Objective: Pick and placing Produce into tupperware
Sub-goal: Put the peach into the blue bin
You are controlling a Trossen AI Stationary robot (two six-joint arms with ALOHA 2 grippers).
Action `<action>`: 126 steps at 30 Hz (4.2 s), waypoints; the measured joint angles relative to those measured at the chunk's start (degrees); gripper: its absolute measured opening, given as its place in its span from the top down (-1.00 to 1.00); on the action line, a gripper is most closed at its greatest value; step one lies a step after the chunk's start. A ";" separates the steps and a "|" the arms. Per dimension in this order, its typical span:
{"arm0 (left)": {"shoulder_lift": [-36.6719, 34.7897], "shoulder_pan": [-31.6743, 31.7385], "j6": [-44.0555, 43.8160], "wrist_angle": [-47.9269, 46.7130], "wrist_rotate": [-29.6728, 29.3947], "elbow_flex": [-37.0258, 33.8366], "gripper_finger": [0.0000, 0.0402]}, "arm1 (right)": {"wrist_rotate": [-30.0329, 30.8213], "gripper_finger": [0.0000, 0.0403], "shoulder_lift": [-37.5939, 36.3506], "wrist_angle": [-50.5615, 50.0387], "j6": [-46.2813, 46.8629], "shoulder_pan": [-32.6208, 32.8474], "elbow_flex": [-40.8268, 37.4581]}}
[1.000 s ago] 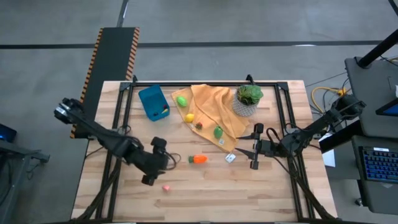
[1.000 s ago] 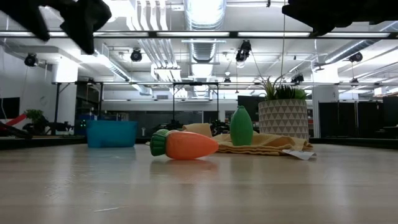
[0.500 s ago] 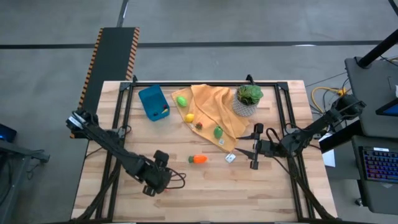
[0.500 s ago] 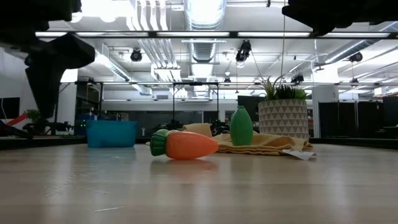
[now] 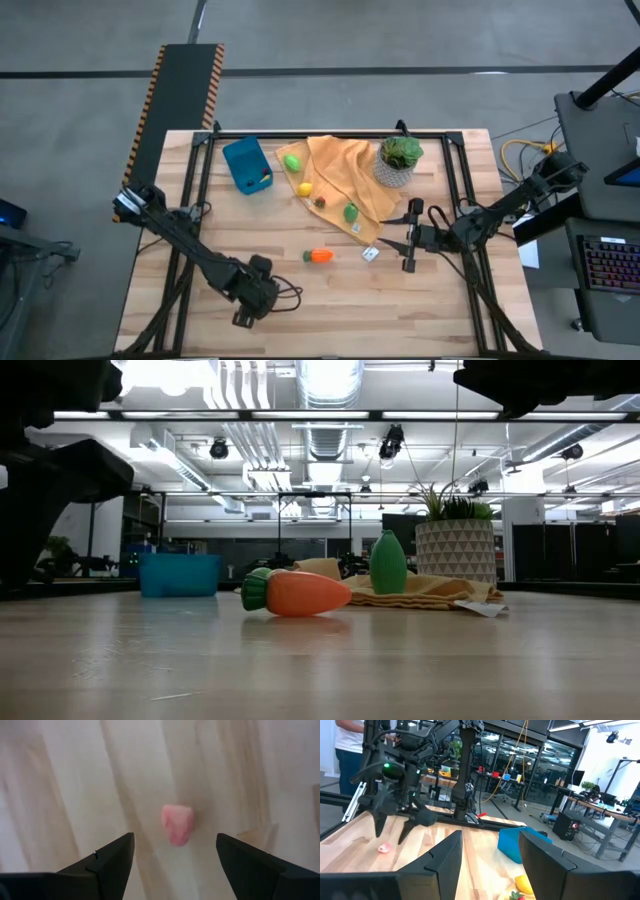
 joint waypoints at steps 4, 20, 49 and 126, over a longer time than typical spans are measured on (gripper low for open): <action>1.16 0.00 -1.32 1.94 0.22 0.00 -0.33 | 0.00 0.07 0.00 0.00 0.00 0.00 0.00; 4.57 0.22 -2.84 2.66 2.42 0.09 -0.33 | 0.00 0.07 0.02 0.00 0.00 0.01 -0.07; 5.27 0.48 -0.29 4.62 1.60 -0.07 0.72 | 0.02 0.07 0.01 0.01 0.00 0.00 -0.11; -39.06 66.97 21.33 29.56 -15.14 -30.14 0.88 | 0.02 0.07 0.02 -0.17 -0.02 0.00 -0.09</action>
